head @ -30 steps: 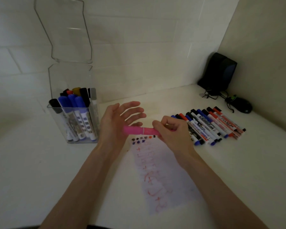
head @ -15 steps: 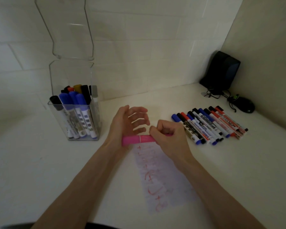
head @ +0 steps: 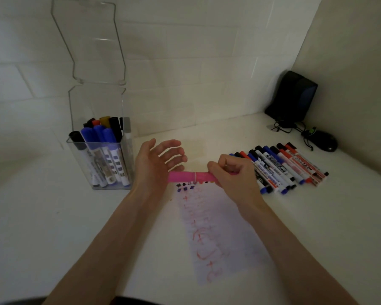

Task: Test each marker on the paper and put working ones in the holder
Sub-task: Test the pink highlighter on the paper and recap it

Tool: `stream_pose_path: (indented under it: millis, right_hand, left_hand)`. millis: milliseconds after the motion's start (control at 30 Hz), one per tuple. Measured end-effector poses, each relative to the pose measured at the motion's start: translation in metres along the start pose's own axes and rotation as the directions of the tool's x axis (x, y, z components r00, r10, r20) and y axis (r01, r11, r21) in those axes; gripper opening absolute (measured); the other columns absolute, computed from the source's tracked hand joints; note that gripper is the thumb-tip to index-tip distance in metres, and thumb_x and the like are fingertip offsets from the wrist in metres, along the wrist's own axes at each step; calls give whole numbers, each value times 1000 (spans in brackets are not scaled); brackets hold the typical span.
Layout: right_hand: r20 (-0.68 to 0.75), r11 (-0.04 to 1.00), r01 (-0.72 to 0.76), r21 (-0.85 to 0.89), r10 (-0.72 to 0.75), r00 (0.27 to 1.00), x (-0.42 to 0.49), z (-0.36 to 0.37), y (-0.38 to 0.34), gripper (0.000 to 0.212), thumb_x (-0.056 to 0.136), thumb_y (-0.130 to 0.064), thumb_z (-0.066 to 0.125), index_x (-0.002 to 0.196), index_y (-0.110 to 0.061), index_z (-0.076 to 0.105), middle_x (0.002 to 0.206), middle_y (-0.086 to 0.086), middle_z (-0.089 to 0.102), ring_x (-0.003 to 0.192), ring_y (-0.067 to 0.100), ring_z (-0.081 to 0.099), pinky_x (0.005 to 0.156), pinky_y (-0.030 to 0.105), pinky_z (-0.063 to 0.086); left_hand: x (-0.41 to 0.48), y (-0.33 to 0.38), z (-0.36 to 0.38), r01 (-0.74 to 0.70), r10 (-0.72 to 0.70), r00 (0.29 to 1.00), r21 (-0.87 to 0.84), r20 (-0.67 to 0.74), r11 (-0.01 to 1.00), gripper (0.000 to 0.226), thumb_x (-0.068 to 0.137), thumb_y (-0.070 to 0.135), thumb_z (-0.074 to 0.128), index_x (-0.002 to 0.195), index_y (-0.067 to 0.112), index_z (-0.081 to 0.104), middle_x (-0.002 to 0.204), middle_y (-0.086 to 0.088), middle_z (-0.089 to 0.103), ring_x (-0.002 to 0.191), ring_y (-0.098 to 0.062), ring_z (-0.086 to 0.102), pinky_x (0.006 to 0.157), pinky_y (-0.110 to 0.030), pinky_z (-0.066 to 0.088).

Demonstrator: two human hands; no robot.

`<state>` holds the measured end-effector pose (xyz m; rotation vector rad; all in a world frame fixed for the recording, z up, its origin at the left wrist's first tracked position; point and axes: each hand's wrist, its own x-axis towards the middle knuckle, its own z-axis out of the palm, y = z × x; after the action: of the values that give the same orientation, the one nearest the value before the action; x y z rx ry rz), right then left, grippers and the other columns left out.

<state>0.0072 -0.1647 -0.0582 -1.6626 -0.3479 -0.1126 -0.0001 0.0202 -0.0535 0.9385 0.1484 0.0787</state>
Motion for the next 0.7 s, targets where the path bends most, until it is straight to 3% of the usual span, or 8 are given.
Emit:
stream_pose_path:
  millis: [100,200,300,467,633,700]
  right_hand:
    - [-5,995,65,-70,-65,998,-4,10,2,44,86,5,68,53,-4,41,49,5,32,50,11,26,52,24,24]
    - [10,993,63,-104,-63,998,-10,18,9,43,85,5,68,54,-1,38,50,6,30,51,9,25,52,26,24]
    - [12,990,72,-118,-71,997,-10,16,9,42,85,4,67,55,-2,39,50,5,31,51,10,25,53,25,24]
    - [24,995,48,-91,-46,999,-7,18,8,38,88,1,69,60,6,43,55,26,38,53,16,30,55,29,27]
    - [12,997,-9,-77,10,1000,-7,15,9,37,90,-2,70,60,5,49,51,10,43,49,11,34,53,22,31]
    - [11,997,-22,-78,23,1000,-6,14,8,35,90,-3,70,62,6,52,51,12,45,49,12,35,53,22,32]
  left_hand:
    - [0,-9,10,28,-28,999,-7,46,1000,57,101,34,31,75,8,74,67,-5,65,62,-19,62,56,-26,45]
    - [-1,-20,16,54,-56,998,56,29,997,50,97,28,36,66,11,72,67,-7,62,65,-24,57,62,-32,38]
    - [-2,-17,11,78,-80,995,35,60,996,46,97,32,36,78,6,69,73,-10,59,67,-25,56,65,-34,36]
    - [0,-14,7,73,-76,994,38,77,997,46,96,35,34,87,4,66,77,-12,61,68,-26,57,63,-34,37]
    - [1,-12,5,67,-68,995,21,72,998,45,95,35,36,84,5,67,77,-13,60,67,-26,56,62,-33,37]
    - [1,-12,5,68,-68,995,13,75,998,46,95,35,36,82,5,68,77,-12,61,67,-26,56,62,-33,36]
